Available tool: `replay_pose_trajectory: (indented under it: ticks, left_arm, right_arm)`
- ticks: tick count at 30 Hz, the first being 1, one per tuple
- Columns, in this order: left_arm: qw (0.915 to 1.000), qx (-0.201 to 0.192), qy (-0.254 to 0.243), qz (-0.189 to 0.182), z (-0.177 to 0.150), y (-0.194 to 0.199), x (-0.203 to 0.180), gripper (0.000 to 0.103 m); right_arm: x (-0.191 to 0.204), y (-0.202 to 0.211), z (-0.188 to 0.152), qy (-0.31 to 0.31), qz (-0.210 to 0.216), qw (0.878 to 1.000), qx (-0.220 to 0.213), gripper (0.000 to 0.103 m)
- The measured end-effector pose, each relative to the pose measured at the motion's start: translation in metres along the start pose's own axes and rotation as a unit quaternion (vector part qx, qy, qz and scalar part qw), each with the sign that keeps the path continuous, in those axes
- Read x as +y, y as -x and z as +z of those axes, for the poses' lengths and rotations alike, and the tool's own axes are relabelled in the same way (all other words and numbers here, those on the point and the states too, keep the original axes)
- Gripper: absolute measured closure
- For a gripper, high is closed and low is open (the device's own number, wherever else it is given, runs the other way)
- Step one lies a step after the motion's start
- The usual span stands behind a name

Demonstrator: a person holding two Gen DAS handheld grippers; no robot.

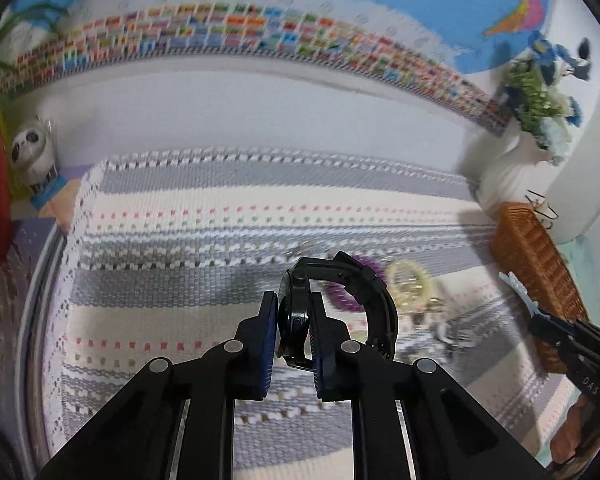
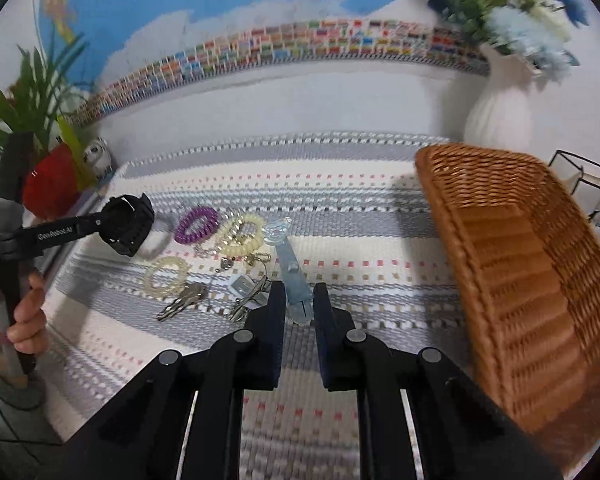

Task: Organize jewelry
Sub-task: 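Carry the watch and keychain into the wicker basket while both tools open to release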

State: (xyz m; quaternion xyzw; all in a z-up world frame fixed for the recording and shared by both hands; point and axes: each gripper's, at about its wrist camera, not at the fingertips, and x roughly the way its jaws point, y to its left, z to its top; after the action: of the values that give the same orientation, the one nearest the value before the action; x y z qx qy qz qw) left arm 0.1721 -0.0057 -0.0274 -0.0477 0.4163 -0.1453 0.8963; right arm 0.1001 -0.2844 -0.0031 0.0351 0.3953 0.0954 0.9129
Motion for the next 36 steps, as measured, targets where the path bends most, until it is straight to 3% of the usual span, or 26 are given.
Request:
replay_pose_trajectory:
  ticks: [5, 10, 14, 21, 28, 32, 36]
  left_arm:
    - [0.9992, -0.007, -0.035, -0.02, 0.005, 0.025, -0.036, 0.088]
    - [0.9953, -0.007, -0.08, -0.055, 0.018, 0.039, -0.091, 0.088]
    - [0.9867, 0.026, -0.117, -0.11, 0.032, 0.025, -0.152, 0.088]
    - [0.972, 0.053, -0.163, -0.161, 0.043, -0.016, -0.259, 0.088]
    - [0.9685, 0.102, -0.17, -0.151, 0.052, -0.095, -0.336, 0.088]
    - [0.9661, 0.134, -0.161, -0.151, 0.051, -0.128, -0.347, 0.088]
    - [0.9635, 0.142, -0.175, -0.145, 0.046, -0.136, -0.357, 0.088]
  right_arm:
    - [-0.015, 0.041, -0.003, -0.024, -0.005, 0.999, -0.033, 0.087]
    - [-0.045, 0.081, -0.006, -0.051, -0.036, 0.996, -0.057, 0.087]
    - [-0.085, 0.102, -0.011, -0.083, -0.066, 0.992, -0.063, 0.087]
    - [-0.157, 0.11, -0.029, -0.137, -0.123, 0.982, -0.038, 0.087]
    - [-0.195, 0.1, -0.031, -0.139, -0.153, 0.978, -0.009, 0.087]
    - [-0.207, 0.089, -0.032, -0.149, -0.131, 0.98, 0.007, 0.09]
    - [-0.213, 0.081, -0.042, -0.16, -0.1, 0.982, 0.025, 0.09]
